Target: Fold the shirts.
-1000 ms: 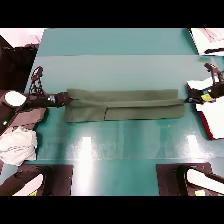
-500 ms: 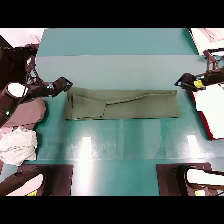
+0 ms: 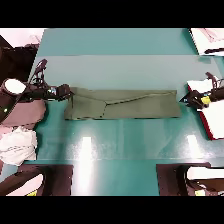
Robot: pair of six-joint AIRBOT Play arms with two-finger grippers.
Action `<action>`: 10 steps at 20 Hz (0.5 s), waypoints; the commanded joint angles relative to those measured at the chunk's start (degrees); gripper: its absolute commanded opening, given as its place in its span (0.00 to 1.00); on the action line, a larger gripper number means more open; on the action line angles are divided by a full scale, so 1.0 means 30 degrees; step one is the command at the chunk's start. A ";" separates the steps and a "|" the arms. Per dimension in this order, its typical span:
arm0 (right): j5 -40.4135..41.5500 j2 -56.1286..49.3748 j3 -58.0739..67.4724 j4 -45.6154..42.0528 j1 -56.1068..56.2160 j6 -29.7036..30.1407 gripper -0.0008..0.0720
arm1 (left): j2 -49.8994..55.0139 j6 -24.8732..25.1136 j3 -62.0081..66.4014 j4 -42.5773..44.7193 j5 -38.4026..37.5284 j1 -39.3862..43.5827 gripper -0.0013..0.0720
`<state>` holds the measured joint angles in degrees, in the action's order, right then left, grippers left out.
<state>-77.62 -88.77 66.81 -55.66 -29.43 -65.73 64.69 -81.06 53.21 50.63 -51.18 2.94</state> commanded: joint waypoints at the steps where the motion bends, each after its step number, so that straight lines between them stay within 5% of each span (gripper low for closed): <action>1: -0.0306 -0.1647 -0.0240 0.2353 -0.0277 0.1676 0.83 | 0.0022 0.0160 0.0036 -0.0029 -0.1195 0.0000 0.06; 6: -0.0066 -0.2790 -0.0240 0.2710 0.0721 0.1865 0.73 | 0.0022 0.0153 0.0036 -0.0029 -0.1348 0.0000 0.06; 8: 0.0590 -0.2783 -0.0240 0.2718 0.1122 0.1945 0.48 | 0.0022 0.0153 0.0036 -0.0029 -0.1632 0.0000 0.05; 10: 0.0896 -0.2630 -0.0240 0.2710 0.1202 0.2091 0.12 | 0.0022 0.0146 0.0036 -0.0036 -0.2200 0.0000 0.05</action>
<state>-76.47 -96.47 66.04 -48.18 -26.70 -60.27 64.73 -80.64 53.25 50.52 -55.81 2.94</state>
